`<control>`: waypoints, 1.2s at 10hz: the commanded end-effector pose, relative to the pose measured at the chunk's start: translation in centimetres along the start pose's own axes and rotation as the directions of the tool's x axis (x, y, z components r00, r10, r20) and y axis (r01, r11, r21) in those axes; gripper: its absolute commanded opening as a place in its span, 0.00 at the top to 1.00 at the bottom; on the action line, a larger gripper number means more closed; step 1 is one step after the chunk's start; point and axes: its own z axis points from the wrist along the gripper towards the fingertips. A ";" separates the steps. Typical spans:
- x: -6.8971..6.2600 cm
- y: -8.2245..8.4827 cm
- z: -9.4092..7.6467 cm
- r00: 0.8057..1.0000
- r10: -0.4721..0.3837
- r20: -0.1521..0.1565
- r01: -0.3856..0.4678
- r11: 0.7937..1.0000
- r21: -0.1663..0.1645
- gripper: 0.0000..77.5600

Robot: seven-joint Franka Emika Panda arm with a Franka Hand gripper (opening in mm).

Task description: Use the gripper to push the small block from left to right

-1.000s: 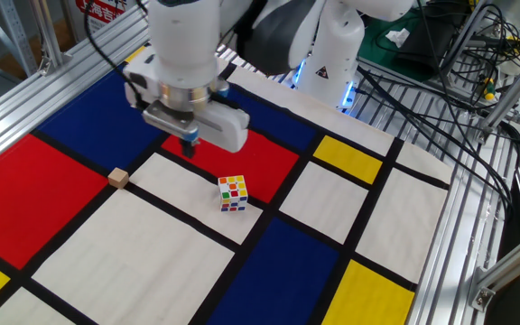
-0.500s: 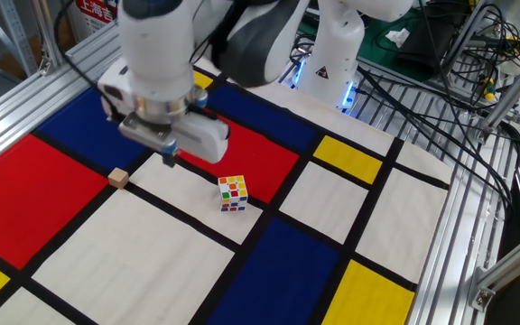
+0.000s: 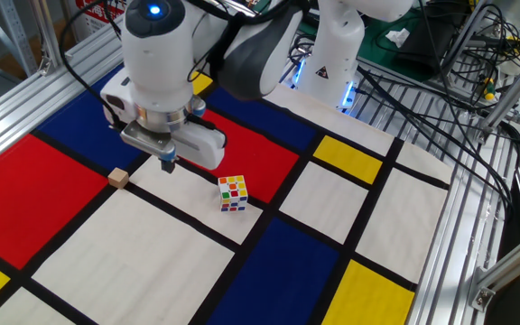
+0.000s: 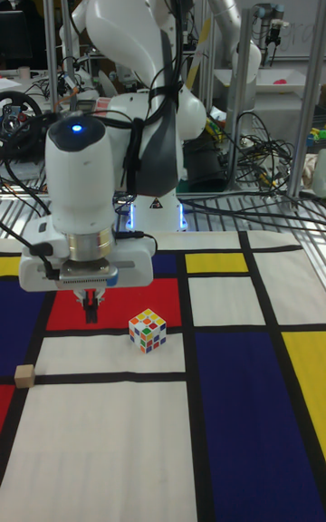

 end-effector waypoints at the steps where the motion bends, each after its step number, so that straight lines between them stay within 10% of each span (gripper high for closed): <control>1: 0.4 -0.3 0.3 0.993 0.105 0.047 -0.106 0.994 0.004 1.00; 12: 1.1 -1.1 1.4 0.992 0.118 0.048 -0.113 0.988 -0.109 1.00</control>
